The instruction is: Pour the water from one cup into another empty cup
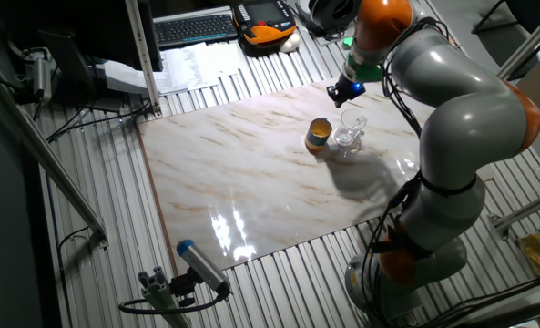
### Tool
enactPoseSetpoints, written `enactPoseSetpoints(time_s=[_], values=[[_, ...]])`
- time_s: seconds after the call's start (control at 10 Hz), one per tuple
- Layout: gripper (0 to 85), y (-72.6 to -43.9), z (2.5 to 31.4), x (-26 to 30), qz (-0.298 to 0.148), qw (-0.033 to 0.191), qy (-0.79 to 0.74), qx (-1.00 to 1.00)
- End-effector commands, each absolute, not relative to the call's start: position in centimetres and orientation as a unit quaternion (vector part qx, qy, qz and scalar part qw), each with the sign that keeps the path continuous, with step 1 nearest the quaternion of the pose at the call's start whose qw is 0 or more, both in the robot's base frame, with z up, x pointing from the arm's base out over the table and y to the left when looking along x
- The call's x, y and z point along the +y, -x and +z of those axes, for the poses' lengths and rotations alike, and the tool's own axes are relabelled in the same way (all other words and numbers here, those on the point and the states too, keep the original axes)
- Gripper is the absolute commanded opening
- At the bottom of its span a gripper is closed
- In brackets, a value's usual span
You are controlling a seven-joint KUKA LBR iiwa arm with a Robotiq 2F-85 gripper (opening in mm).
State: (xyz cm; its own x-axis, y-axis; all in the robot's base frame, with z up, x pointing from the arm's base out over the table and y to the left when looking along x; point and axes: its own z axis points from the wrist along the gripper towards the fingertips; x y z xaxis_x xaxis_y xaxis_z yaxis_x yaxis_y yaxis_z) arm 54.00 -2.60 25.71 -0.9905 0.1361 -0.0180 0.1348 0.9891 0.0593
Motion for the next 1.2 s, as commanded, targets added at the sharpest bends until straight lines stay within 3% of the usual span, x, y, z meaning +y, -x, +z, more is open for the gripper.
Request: enactPoseSetpoints(time_s=[0.0, 1.1], values=[[0.0, -53.9, 25.7, -2.4, 0.028, 0.012, -0.068, 0.997], [0.0, -53.4, 25.5, 0.2, -0.002, 0.006, -0.046, 0.999]])
